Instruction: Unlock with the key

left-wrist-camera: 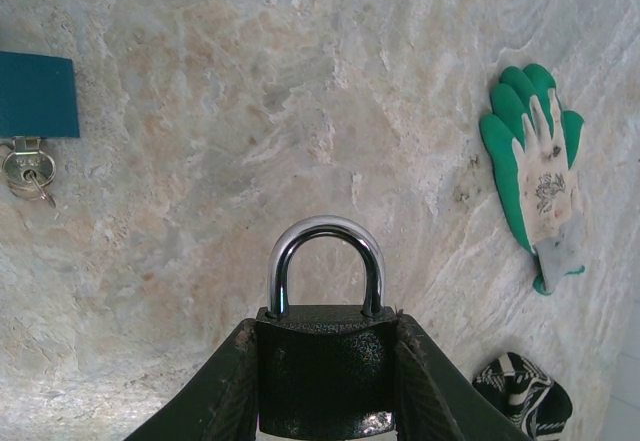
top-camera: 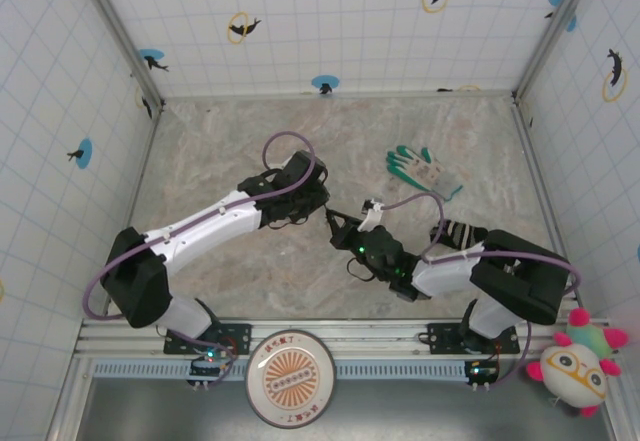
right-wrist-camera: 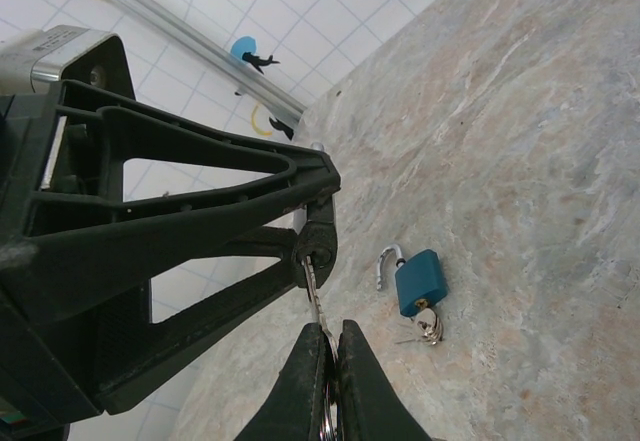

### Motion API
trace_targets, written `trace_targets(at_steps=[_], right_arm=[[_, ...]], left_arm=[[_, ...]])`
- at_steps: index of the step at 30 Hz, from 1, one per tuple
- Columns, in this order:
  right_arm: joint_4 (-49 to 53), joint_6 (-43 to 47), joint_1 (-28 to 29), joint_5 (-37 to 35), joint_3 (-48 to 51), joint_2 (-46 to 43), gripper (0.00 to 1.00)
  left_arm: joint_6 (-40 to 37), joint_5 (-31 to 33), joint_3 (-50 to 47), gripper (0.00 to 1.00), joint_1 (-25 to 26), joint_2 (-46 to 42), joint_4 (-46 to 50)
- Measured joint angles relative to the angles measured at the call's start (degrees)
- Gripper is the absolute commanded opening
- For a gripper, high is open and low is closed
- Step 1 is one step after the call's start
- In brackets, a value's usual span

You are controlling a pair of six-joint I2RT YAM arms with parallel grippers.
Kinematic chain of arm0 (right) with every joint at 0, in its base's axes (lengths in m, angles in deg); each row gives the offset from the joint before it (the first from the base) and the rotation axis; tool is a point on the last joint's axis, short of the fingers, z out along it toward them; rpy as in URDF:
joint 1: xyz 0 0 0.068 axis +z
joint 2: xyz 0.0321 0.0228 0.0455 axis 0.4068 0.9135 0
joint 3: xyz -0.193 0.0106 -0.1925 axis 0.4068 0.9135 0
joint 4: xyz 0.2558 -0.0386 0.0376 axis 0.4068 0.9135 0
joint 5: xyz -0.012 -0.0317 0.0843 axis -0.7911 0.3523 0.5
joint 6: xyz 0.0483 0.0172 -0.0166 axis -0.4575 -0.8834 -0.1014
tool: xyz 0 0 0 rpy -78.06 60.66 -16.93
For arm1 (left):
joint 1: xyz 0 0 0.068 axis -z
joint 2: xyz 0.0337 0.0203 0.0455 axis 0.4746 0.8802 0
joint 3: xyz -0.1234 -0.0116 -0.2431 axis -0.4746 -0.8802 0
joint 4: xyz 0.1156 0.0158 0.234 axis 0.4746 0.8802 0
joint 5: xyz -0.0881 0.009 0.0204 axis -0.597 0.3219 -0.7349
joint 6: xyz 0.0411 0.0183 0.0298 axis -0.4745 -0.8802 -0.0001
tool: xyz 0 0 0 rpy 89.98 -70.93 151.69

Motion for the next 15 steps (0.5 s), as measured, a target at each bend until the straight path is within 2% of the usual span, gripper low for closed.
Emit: trace_targets(at_steps=[15], right_arm=[[0.02, -1.27, -0.74, 1.14, -0.66, 1.25, 0.00]], left_arm=[[0.00, -0.39, 0.00, 0.14, 0.00, 0.26, -0.04]])
